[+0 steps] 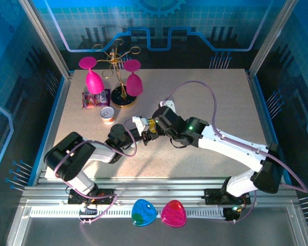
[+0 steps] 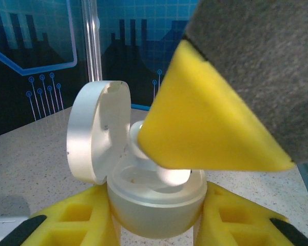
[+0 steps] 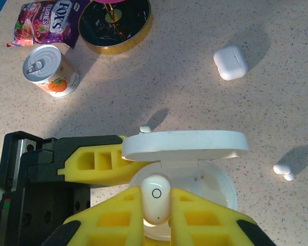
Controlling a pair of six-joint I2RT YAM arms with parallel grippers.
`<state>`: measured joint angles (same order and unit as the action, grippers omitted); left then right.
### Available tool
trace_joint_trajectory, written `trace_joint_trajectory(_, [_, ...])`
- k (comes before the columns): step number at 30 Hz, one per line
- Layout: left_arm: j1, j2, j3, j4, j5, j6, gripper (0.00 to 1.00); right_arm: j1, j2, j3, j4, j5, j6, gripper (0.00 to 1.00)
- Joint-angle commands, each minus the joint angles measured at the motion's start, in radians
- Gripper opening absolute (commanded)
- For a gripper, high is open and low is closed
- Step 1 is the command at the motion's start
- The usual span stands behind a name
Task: Insert the wireless bluetooth earbuds into the charging case
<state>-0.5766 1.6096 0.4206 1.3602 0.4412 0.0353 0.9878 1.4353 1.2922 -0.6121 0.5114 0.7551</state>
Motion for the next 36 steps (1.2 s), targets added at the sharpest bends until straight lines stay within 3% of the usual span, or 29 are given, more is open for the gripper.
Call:
trace_joint_trajectory(1, [-0.008,-0.005,0.020,0.041,-0.019,0.025,0.21,0.011,0.013,0.024,0.020,-0.006,-0.001,0.15])
trace_joint_trajectory(13, [-0.008,-0.010,0.030,0.039,-0.050,0.014,0.21,0.012,0.023,0.016,0.018,-0.041,0.013,0.16])
trace_joint_trajectory(20, [-0.008,-0.006,0.027,0.040,-0.051,0.022,0.21,0.012,-0.032,0.000,0.035,-0.014,-0.011,0.40])
trace_joint_trajectory(26, [0.003,-0.020,0.012,0.025,-0.052,0.034,0.22,0.001,-0.174,-0.140,0.198,-0.046,-0.091,0.49])
trace_joint_trajectory(30, [0.011,-0.030,-0.009,0.026,-0.041,0.041,0.22,-0.053,-0.284,-0.255,0.284,-0.114,-0.122,0.54])
trace_joint_trajectory(36, [0.028,-0.088,-0.060,0.012,-0.033,0.039,0.22,-0.206,-0.400,-0.384,0.270,-0.132,-0.092,0.55])
